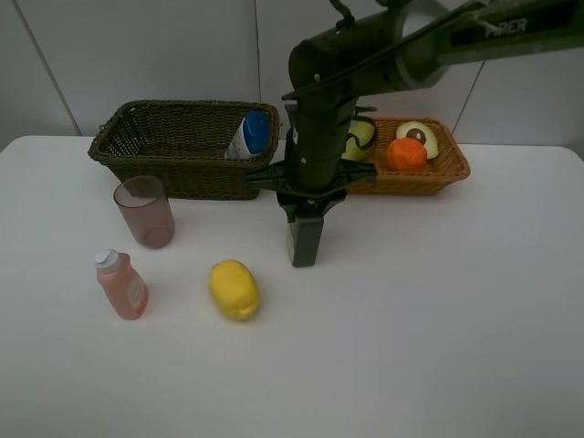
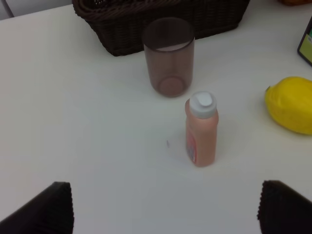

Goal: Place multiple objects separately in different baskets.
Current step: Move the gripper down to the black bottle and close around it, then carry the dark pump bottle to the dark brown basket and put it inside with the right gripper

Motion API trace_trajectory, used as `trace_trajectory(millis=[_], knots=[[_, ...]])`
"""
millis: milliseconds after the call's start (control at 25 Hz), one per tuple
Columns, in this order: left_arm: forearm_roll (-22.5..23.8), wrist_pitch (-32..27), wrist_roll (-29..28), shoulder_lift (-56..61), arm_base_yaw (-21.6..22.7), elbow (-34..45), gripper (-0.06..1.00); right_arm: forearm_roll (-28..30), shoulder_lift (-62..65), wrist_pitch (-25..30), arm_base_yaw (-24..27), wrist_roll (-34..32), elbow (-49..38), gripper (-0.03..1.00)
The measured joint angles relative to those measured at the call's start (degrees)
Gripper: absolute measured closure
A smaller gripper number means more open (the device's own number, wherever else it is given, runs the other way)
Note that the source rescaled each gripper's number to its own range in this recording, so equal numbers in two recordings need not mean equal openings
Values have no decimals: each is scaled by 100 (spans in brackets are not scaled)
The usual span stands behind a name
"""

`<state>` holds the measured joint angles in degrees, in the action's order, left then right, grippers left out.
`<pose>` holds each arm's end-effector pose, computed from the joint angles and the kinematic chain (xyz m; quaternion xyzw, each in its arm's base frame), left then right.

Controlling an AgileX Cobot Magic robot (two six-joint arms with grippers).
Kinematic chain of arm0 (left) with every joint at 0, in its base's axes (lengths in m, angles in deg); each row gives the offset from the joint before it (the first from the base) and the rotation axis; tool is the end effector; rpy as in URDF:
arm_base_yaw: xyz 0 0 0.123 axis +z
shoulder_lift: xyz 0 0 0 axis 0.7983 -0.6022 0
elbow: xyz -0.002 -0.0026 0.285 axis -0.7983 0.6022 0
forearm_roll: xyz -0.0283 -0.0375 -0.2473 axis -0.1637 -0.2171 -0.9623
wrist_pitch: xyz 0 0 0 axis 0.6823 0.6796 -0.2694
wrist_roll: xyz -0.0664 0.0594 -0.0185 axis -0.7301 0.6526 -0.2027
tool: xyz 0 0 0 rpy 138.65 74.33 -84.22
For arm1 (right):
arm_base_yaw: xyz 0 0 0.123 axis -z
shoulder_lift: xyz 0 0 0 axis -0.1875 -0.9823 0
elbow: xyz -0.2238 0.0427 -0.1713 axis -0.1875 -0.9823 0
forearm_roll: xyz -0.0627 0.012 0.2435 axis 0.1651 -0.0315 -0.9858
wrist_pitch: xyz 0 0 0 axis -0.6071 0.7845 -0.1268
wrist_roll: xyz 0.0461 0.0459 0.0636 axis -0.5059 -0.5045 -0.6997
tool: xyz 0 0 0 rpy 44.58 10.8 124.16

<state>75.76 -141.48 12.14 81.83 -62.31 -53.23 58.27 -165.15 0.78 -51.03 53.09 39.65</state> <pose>0.0006 -0.0092 0.2541 0.1221 0.8653 -0.0675 0.4814 0.3364 0.2692 0.1694 -0.1144 0.9857 0.0048 0.1239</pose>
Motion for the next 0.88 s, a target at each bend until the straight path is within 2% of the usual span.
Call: trace_trajectory(millis=[600,880], knots=[[0,0,0,0,0,0,-5,-18,484,17,0,82,-5,91],[0,0,0,0,0,0,-5,-245,874,77,0,415,27,91]])
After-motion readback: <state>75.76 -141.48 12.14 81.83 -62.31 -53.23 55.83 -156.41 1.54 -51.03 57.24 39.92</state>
